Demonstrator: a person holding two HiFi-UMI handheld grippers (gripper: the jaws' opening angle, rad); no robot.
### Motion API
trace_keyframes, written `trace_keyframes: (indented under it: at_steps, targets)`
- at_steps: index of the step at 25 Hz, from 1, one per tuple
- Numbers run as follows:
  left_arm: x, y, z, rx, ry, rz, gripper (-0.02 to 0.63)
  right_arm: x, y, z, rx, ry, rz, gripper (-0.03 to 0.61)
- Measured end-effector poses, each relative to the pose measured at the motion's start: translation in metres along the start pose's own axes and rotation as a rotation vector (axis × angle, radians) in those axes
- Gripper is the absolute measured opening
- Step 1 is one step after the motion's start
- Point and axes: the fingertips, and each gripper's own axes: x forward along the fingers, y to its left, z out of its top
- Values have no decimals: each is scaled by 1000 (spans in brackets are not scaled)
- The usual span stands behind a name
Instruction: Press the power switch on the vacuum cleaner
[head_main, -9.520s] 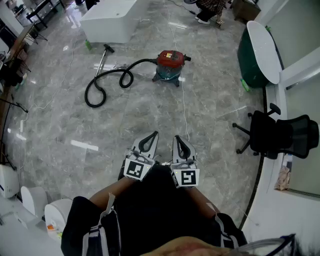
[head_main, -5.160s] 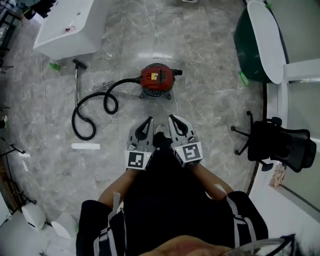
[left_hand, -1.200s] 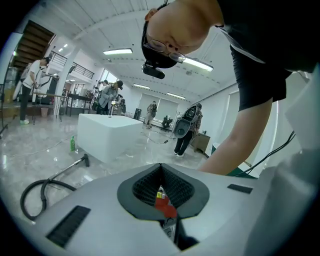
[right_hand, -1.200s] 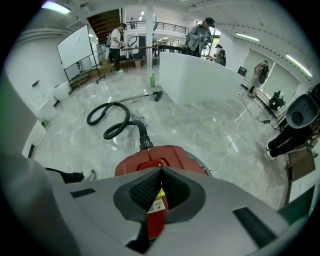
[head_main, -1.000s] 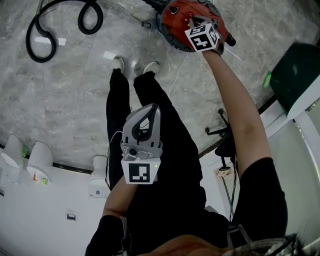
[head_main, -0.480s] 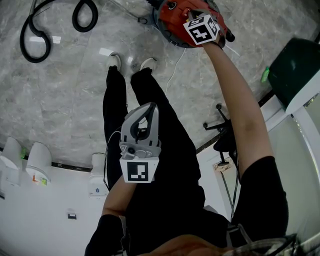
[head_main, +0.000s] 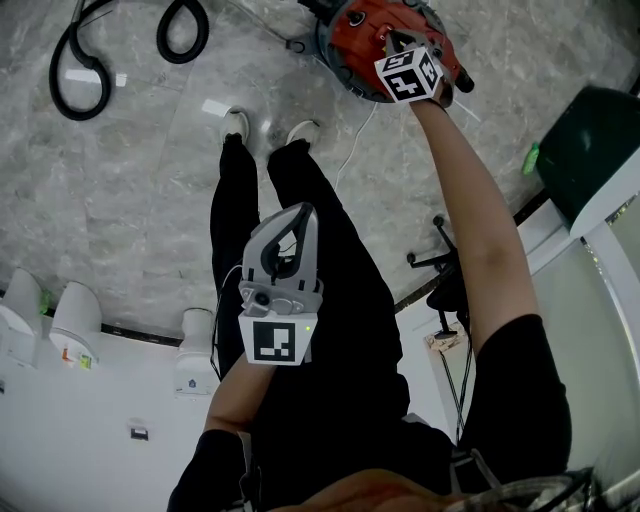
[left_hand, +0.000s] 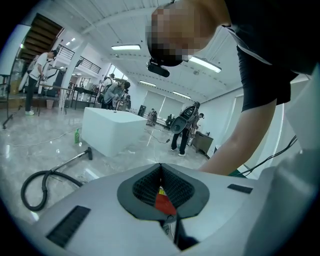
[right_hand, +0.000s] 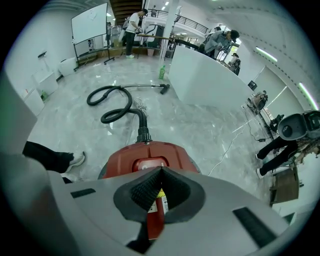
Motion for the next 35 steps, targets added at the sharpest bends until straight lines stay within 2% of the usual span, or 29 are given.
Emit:
trace_keyframes:
  at_steps: [6, 9, 14, 18, 21, 24, 28, 31, 33, 35]
  targets:
    - [-6, -8, 10, 22, -5, -34, 18, -27, -9, -3, 145, -69, -51, 15]
    - [-6, -16, 9, 14, 7, -59, 18, -52, -5, 0, 192, -147, -48, 15]
    - [-5, -43, 18, 20, -2, -147, 18, -94, 25, 12, 221, -284, 3, 15]
    - [-12, -66, 18, 29, 17, -235, 18, -131, 45, 19, 280, -345, -9, 15]
    - [-22, -75, 25, 52, 15, -266, 18, -170, 51, 19, 359, -405, -21, 15]
    - [-27, -80, 32, 91, 10, -291, 18, -212, 45, 19, 413, -459, -76, 15]
    - [-40, -102, 37, 142, 47, -372, 18, -280, 28, 15, 499, -512, -220, 15]
    - [-40, -108, 47, 166, 64, -407, 18, -338, 17, 13, 659, -560, -287, 15]
    - [-41, -108, 62, 152, 64, -401, 18, -377, 23, 10, 770, -568, -309, 15]
    - [-46, -113, 84, 163, 40, -408, 18, -416, 36, 13, 838, -591, -315, 15]
